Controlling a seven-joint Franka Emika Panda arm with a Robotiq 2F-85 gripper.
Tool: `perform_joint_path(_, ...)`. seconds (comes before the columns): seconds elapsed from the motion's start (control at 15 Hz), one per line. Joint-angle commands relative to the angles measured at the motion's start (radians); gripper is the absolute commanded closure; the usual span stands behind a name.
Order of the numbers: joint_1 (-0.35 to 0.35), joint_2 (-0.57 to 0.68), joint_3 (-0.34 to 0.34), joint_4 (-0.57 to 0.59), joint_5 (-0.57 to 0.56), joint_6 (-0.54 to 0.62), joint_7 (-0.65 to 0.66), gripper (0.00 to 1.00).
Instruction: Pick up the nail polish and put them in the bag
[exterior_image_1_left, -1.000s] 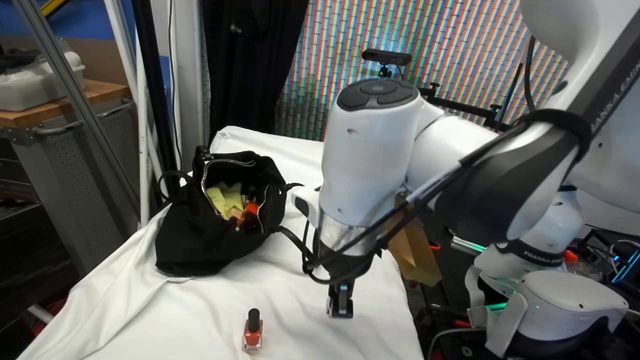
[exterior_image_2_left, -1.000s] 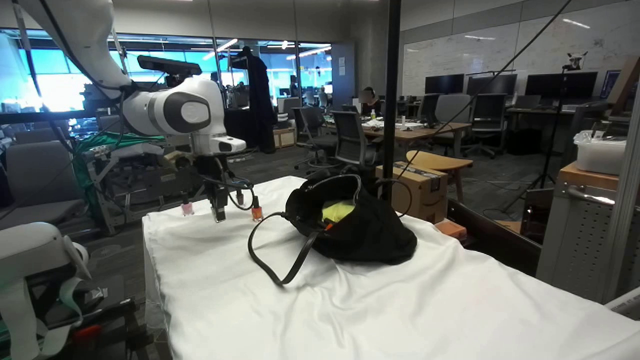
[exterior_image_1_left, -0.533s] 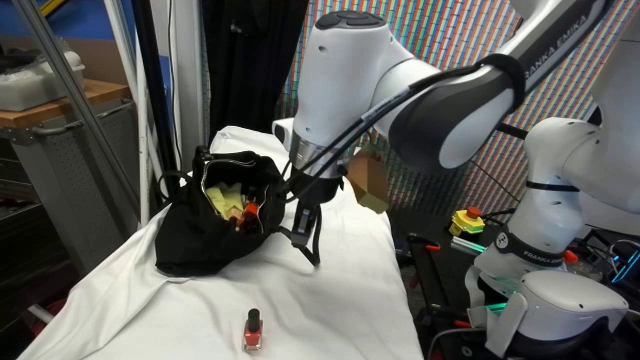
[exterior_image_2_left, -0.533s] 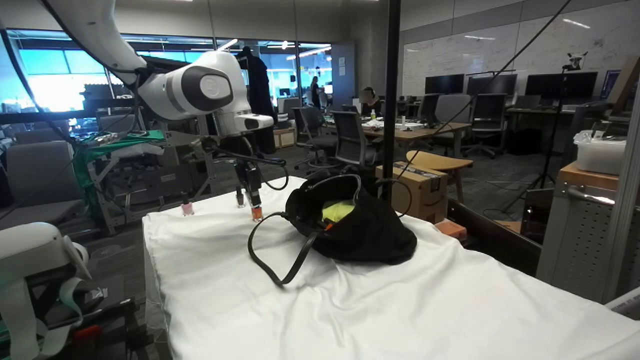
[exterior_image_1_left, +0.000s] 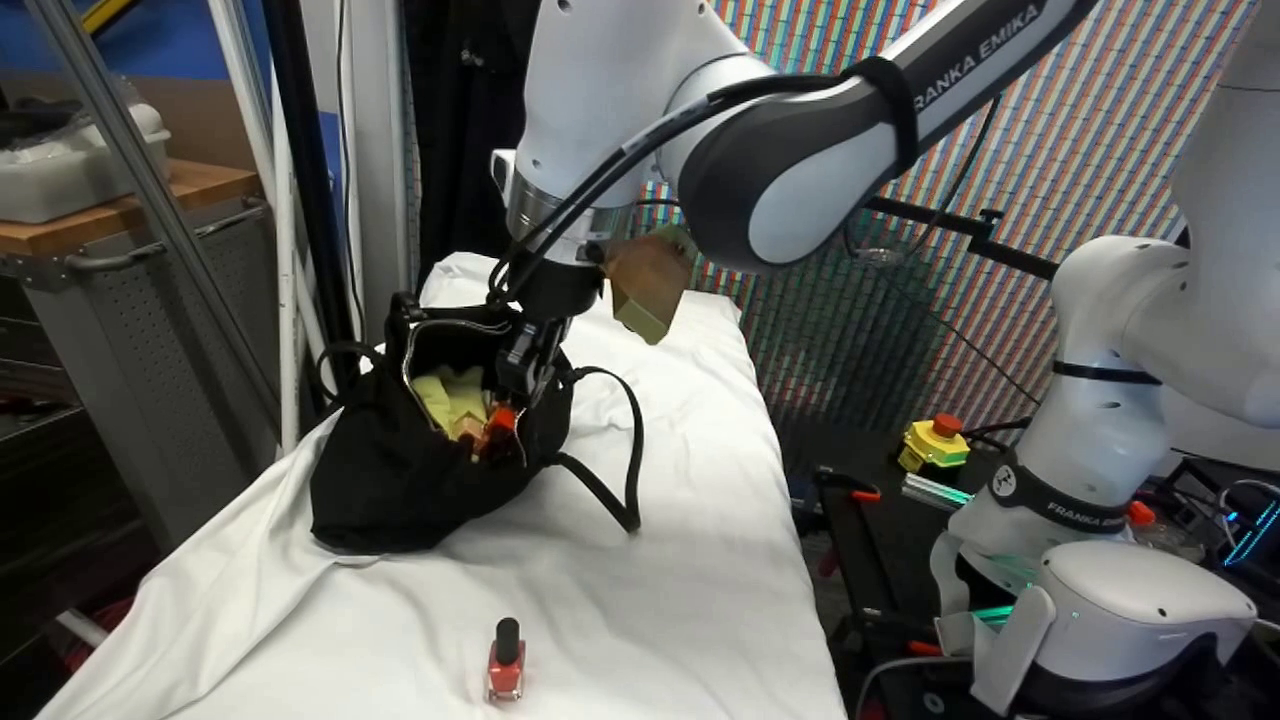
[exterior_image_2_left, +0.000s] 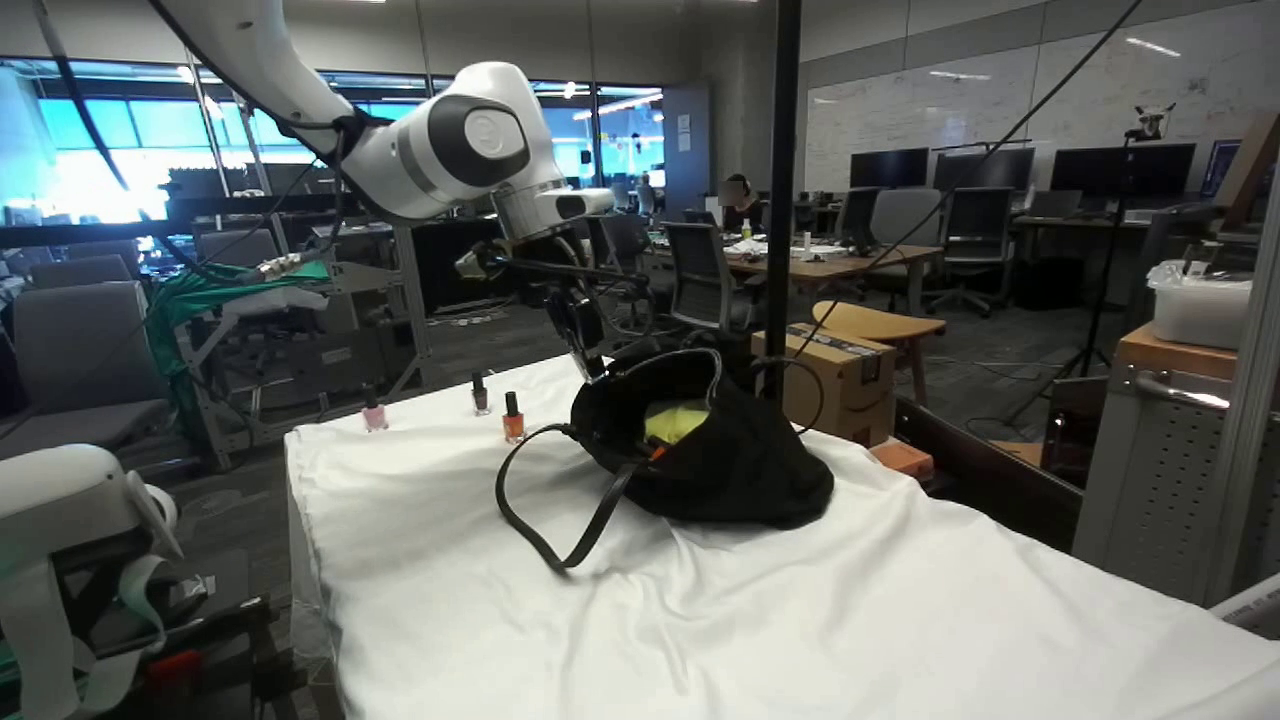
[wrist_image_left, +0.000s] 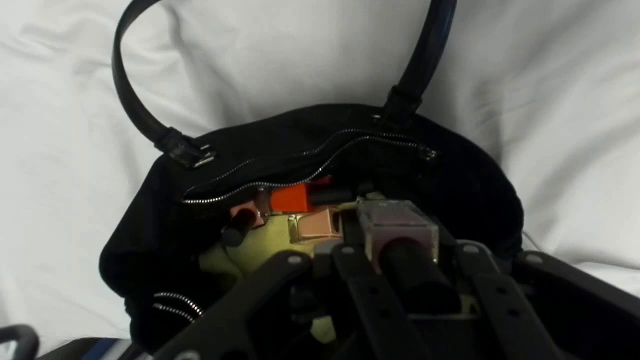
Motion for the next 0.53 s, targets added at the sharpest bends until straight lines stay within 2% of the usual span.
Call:
perform_joint_path(0.0, 0.007, 0.092, -0.030, 0.120, -0.041, 0.001, 0.059, 0.80)
perform_joint_path(0.47, 0.020, 0.214, -0.082, 0.259, -0.028, -0.002, 0.104, 0.79)
